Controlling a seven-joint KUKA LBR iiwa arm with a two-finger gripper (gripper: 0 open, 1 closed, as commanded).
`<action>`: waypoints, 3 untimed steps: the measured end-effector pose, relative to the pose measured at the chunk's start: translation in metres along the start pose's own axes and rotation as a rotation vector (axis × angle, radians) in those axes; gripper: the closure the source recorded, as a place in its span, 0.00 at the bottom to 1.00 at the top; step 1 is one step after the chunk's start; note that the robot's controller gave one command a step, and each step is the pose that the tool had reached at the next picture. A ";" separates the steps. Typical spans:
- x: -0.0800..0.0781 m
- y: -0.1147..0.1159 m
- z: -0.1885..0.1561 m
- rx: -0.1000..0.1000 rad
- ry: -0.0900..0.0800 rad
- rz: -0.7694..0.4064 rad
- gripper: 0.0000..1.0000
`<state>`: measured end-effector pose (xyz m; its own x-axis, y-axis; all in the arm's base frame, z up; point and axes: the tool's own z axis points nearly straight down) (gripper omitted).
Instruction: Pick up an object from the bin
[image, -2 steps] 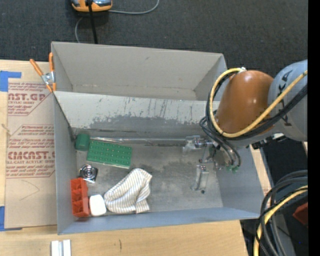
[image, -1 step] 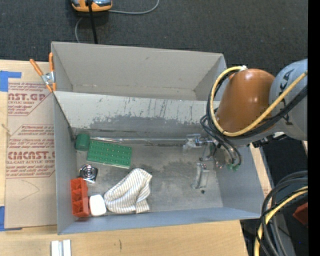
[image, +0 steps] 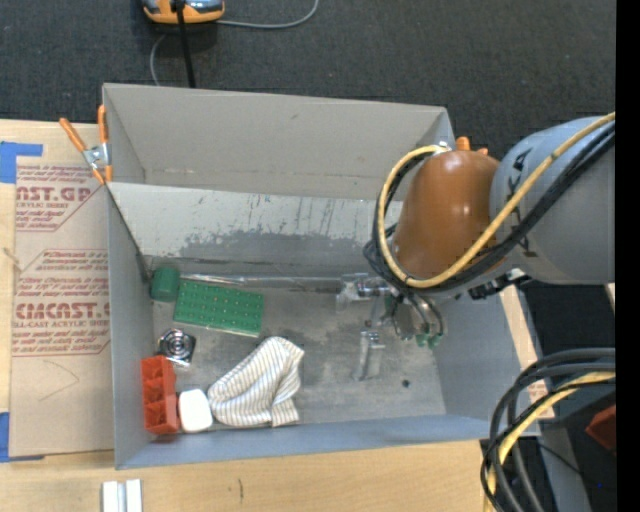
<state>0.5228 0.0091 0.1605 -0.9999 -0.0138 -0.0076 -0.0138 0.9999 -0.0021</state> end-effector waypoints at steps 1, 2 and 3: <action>-0.003 0.034 0.039 -0.007 0.007 0.012 0.00; 0.000 0.055 0.054 0.000 0.006 -0.036 0.00; -0.007 0.076 0.076 -0.005 0.003 -0.085 0.00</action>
Offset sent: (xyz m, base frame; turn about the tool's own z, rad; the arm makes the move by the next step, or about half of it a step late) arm -0.0006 0.0658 -0.0533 -0.0627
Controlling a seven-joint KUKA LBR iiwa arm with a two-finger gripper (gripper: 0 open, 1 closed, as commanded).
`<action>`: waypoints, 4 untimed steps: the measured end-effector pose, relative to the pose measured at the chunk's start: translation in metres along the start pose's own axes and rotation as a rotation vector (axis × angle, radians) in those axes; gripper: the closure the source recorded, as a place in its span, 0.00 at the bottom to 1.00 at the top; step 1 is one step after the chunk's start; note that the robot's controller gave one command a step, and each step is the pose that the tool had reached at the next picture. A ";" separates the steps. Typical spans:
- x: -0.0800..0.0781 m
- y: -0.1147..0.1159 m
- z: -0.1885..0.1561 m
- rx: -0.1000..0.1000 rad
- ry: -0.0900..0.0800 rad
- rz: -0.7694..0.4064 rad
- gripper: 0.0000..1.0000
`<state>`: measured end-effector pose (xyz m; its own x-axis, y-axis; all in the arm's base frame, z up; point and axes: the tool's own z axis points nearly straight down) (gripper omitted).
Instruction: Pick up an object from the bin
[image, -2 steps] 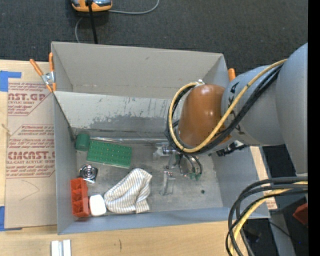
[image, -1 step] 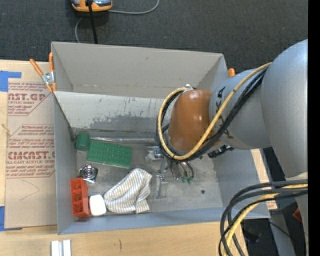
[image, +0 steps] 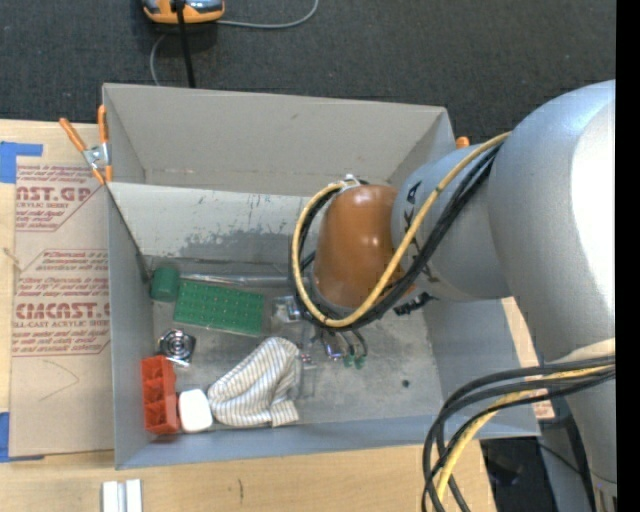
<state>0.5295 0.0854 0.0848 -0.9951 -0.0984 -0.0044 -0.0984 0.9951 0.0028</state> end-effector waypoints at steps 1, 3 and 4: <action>0.003 0.032 0.012 0.003 0.003 -0.006 0.00; 0.016 0.054 0.014 -0.001 -0.002 -0.117 1.00; 0.035 0.046 -0.121 -0.001 -0.003 -0.115 1.00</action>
Offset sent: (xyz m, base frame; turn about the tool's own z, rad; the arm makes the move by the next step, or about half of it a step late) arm -0.0217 0.0516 -0.0148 -0.1166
